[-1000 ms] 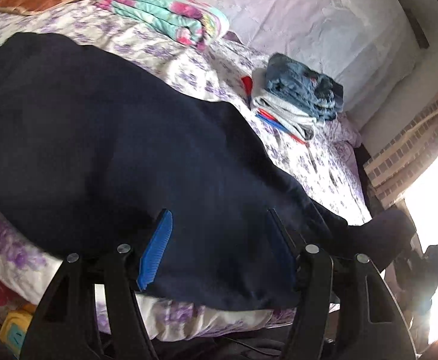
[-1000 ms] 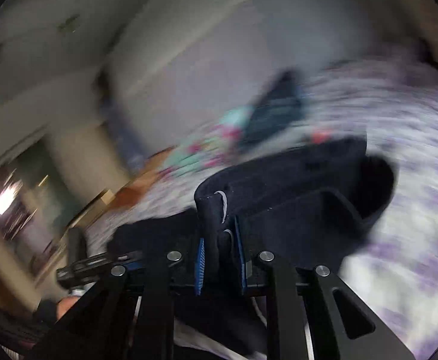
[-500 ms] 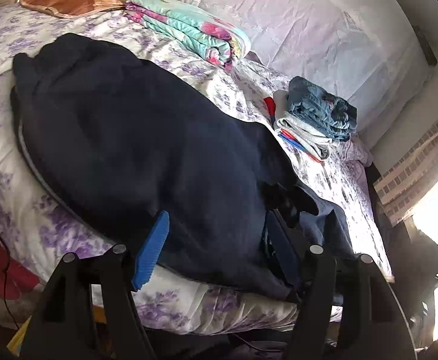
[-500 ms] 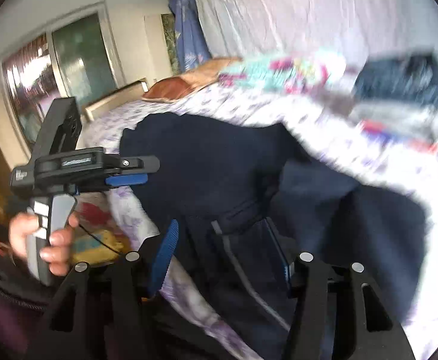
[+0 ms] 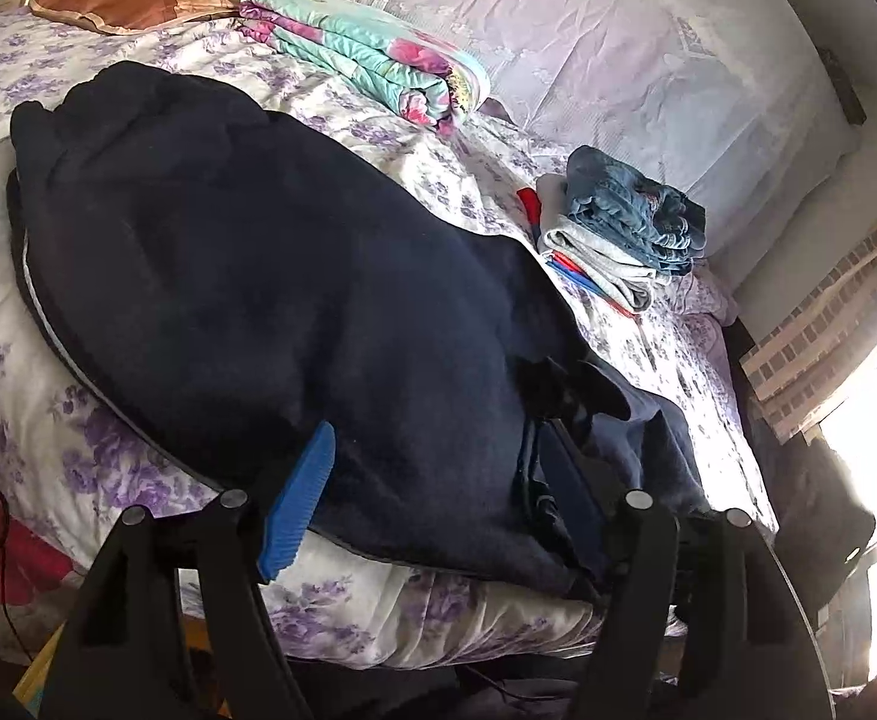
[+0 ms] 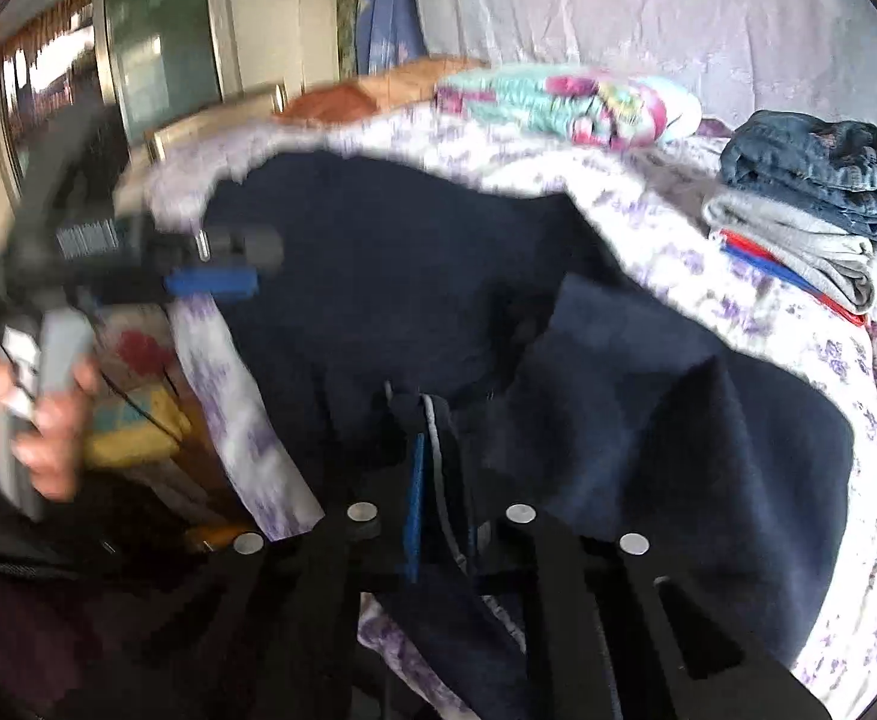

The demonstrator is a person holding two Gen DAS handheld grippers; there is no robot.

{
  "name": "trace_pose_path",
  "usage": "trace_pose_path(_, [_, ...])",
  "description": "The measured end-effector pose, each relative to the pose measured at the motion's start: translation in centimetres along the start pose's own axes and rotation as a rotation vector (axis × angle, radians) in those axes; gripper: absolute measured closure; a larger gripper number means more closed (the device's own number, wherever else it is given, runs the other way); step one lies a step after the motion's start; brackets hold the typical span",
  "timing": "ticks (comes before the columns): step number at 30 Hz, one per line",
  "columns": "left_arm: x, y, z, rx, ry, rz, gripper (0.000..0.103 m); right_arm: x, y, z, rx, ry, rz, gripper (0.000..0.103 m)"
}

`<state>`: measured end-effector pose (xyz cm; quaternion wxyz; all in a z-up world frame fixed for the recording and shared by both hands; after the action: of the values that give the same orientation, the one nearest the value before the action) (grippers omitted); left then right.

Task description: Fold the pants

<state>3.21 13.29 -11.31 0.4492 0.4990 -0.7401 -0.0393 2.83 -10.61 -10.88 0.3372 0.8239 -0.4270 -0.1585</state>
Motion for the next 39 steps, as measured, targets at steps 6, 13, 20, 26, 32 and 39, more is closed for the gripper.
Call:
trace_pose_path(6, [0.1, 0.1, -0.1, 0.003, 0.007, 0.003, 0.034, -0.8, 2.6, -3.9, 0.103, -0.062, -0.114, 0.093])
trace_pose_path(13, [0.1, 0.1, 0.0, 0.001, 0.002, -0.001, 0.034, -3.1, -2.5, 0.3, 0.008, 0.053, -0.031, 0.085])
trace_pose_path(20, [0.0, 0.0, 0.0, 0.002, 0.002, -0.005, 0.034, -4.1, -1.7, 0.3, 0.021, 0.132, 0.003, 0.06])
trace_pose_path(26, [0.0, 0.0, -0.1, -0.003, 0.007, 0.003, 0.034, -2.7, -3.1, 0.2, -0.014, 0.068, 0.037, 0.066])
trace_pose_path(32, [0.0, 0.1, -0.1, -0.002, 0.006, 0.006, 0.034, -3.4, -2.6, 0.1, -0.062, 0.087, -0.009, 0.061])
trace_pose_path(39, [-0.1, 0.3, 0.0, -0.006, 0.01, 0.016, 0.034, -1.5, -2.2, 0.4, -0.068, -0.002, -0.008, 0.062])
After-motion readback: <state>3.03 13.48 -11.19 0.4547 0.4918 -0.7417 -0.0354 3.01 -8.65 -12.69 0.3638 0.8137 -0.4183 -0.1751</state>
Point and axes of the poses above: each gripper's, at about its wrist camera, not at the fingertips, and y roughly against the way its jaws point, x to its right, z to its underside, the point moved 8 cm from there along -y, roughly the way its jaws point, and after that the axes turned 8 degrees about z, right-handed, at the moved point
